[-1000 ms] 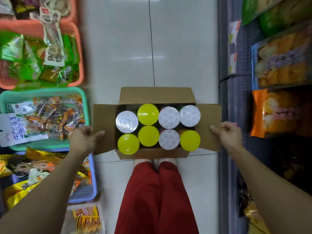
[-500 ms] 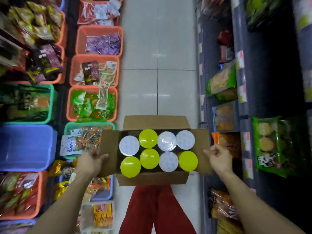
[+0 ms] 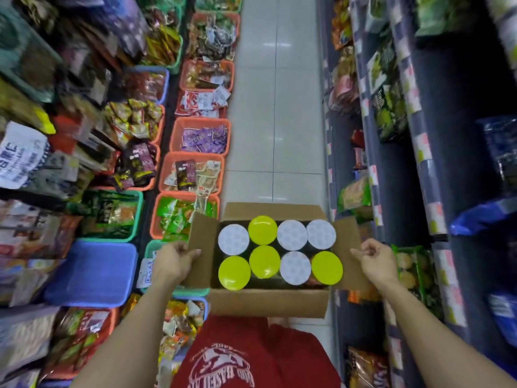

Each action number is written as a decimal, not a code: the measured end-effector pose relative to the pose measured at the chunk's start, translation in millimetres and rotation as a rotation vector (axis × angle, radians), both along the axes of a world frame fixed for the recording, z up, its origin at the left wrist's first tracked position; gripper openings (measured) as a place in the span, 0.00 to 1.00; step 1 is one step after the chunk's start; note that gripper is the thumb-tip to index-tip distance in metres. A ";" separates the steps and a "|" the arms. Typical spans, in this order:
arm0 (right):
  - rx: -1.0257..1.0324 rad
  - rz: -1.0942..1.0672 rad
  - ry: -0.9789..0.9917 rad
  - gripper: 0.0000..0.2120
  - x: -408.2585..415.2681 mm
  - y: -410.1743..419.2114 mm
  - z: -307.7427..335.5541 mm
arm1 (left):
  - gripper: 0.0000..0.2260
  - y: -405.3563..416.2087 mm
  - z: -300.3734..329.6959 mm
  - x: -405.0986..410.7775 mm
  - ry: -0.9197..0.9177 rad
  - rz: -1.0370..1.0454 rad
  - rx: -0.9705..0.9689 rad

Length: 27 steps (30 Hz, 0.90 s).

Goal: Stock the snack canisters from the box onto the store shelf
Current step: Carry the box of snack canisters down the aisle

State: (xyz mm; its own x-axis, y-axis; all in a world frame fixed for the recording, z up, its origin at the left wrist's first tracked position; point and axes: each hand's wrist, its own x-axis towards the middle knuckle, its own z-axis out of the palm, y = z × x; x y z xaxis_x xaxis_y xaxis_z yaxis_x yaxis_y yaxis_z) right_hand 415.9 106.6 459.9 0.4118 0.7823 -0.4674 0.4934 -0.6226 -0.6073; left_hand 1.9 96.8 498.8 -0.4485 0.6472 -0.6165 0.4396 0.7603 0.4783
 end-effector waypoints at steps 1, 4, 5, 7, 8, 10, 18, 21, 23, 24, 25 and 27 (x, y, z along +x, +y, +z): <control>0.006 -0.012 0.000 0.15 -2.9 11.1 5.9 | 0.15 13.0 3.4 -2.9 -0.001 -0.006 0.009; 0.006 -0.021 -0.037 0.12 -11.8 45.2 21.6 | 0.19 58.8 14.7 -12.8 -0.011 -0.038 0.018; 0.009 -0.017 -0.054 0.11 -15.1 55.9 27.1 | 0.19 73.9 19.0 -15.6 -0.020 -0.042 0.033; 0.030 -0.040 -0.063 0.10 -23.7 82.1 38.2 | 0.17 108.6 28.4 -22.8 -0.015 -0.073 0.059; 0.049 -0.056 -0.055 0.10 -27.2 97.4 43.3 | 0.16 127.0 33.4 -25.3 -0.008 -0.095 0.068; 0.083 -0.066 -0.034 0.10 -34.3 126.9 53.1 | 0.13 161.3 42.7 -28.9 -0.023 -0.113 0.090; 0.190 -0.075 0.029 0.10 -43.1 266.1 86.9 | 0.09 308.9 64.2 -45.6 0.003 -0.161 0.188; 0.205 -0.070 0.060 0.11 -39.0 327.8 89.9 | 0.12 367.6 66.8 -41.4 0.017 -0.141 0.206; 0.191 -0.016 0.057 0.14 -32.2 372.5 90.4 | 0.15 407.4 67.2 -37.1 0.024 -0.127 0.212; 0.186 0.002 0.052 0.15 -27.9 396.3 91.1 | 0.14 428.3 68.5 -34.4 0.021 -0.121 0.206; 0.182 0.010 0.050 0.16 -24.7 415.1 91.1 | 0.12 445.2 70.7 -32.0 0.025 -0.120 0.196; 0.173 0.020 0.048 0.15 -17.1 459.1 92.5 | 0.11 483.6 74.9 -27.7 0.042 -0.128 0.210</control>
